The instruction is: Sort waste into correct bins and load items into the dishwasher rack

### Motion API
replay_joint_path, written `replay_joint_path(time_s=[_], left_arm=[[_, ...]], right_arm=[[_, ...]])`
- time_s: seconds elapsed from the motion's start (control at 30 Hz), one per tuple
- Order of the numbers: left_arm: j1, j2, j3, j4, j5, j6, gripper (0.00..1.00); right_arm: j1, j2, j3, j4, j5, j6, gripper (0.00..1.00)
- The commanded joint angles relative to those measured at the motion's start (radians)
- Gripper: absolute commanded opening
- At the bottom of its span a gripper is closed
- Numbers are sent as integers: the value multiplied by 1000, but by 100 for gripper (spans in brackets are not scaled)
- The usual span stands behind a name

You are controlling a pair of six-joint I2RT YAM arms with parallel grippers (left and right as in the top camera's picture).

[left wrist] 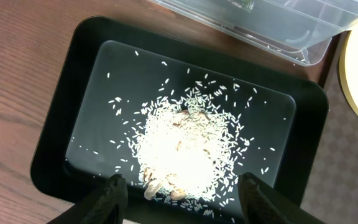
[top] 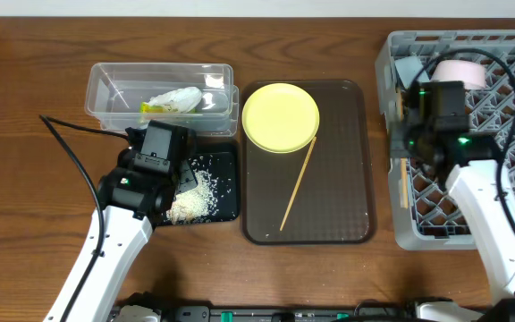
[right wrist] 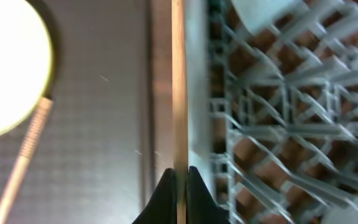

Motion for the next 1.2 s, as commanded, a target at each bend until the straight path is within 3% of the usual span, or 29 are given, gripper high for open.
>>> replay_joint_path(time_s=[0.0, 0.2, 0.3, 0.4, 0.57, 0.8, 1.17], left_arm=[[5, 4, 7, -3, -19, -13, 61], [5, 4, 7, -3, -19, -13, 60], [5, 4, 7, -3, -19, -13, 60], [5, 4, 7, -3, -19, -13, 60], [5, 4, 7, -2, -19, -13, 61], [5, 4, 7, 1, -19, -13, 61], [5, 4, 7, 1, -19, -13, 61]], right_arm=[[-50, 42, 0, -5, -10, -69, 1], [-71, 130, 0, 23, -6, -86, 2], [-68, 132, 2, 60, -8, -85, 18], [-62, 101, 28, 66, -52, -84, 27], [-15, 39, 64, 87, -201, -2, 32], [172, 48, 43, 76, -256, 78, 40], [475, 267, -6, 118, -80, 346, 45]])
